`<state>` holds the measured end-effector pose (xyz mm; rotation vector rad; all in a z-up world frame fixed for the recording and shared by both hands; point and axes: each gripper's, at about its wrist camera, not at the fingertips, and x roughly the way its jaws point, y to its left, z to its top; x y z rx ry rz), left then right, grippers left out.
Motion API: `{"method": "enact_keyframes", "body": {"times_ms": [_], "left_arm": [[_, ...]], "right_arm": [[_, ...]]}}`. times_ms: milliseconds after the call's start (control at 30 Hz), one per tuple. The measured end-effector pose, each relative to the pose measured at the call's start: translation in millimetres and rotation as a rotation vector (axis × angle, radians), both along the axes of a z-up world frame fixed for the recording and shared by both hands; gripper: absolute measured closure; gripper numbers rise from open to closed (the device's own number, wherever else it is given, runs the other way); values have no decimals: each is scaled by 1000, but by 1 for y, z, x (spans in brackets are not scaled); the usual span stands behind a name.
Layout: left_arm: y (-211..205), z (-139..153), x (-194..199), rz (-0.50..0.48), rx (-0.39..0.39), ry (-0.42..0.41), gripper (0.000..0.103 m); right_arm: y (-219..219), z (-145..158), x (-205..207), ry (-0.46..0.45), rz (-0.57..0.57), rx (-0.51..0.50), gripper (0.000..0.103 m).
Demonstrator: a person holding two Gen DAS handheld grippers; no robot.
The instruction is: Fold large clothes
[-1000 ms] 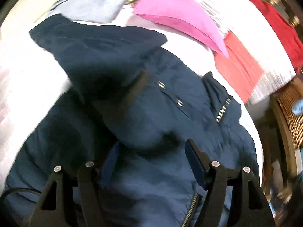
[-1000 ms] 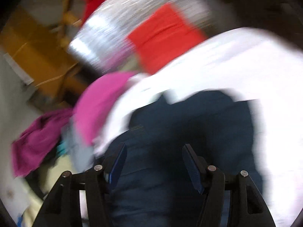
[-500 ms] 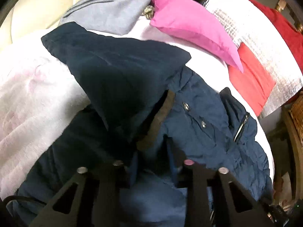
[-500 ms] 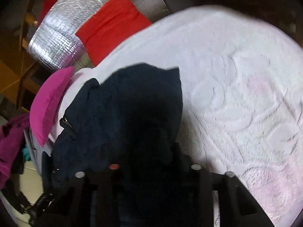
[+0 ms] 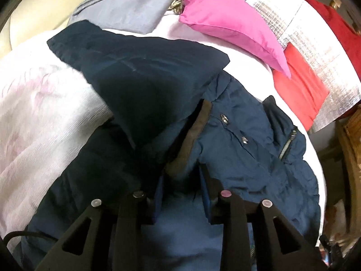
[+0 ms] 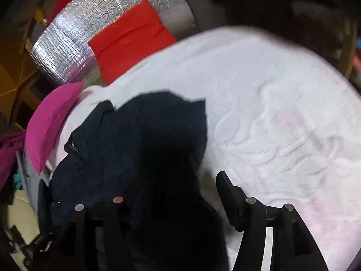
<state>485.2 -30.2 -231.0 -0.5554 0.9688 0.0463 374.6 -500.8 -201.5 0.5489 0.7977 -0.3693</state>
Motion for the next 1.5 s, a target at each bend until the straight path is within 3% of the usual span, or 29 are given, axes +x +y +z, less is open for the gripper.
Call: {"method": "enact_keyframes", "body": {"times_ms": [67,167,233,300,400,467,600,700,867,1033,1200,1367,1500], "left_arm": [[10,7,-9,-7,-52,0,69],[33,23,-28,2,-66,-45,54],[59,33,-39,31,-65,-70,40],[88,40,-42,66,-58,-82,38],[145,40,-37,136,-90,-52,28],[186,34,-31,209,-149,-14,28],[238,19,-11,281,-205,44,28],[254,7,8,265,-237,72,28],[261,-11,39,224,-355,88,30],[265,-23,63,242,-404,95,54],[269,-29,84,268,-408,80,65],[266,-40,101,248,-367,100,79],[256,-25,105,218,-282,61,91]], "right_arm": [[10,14,-12,-27,7,-34,40],[32,33,-23,-81,36,-60,40],[48,38,-23,-108,89,-32,40],[70,35,-15,-119,164,22,40],[99,22,3,-122,250,101,41],[118,10,16,-114,298,136,55],[133,-17,33,-61,322,156,55],[126,-36,49,6,316,193,59],[109,-24,32,-32,314,203,62],[92,-9,4,-78,305,165,61],[76,-1,-26,-110,288,163,61],[66,-4,-43,-116,273,166,61],[55,-6,-53,-126,249,181,62]]}}
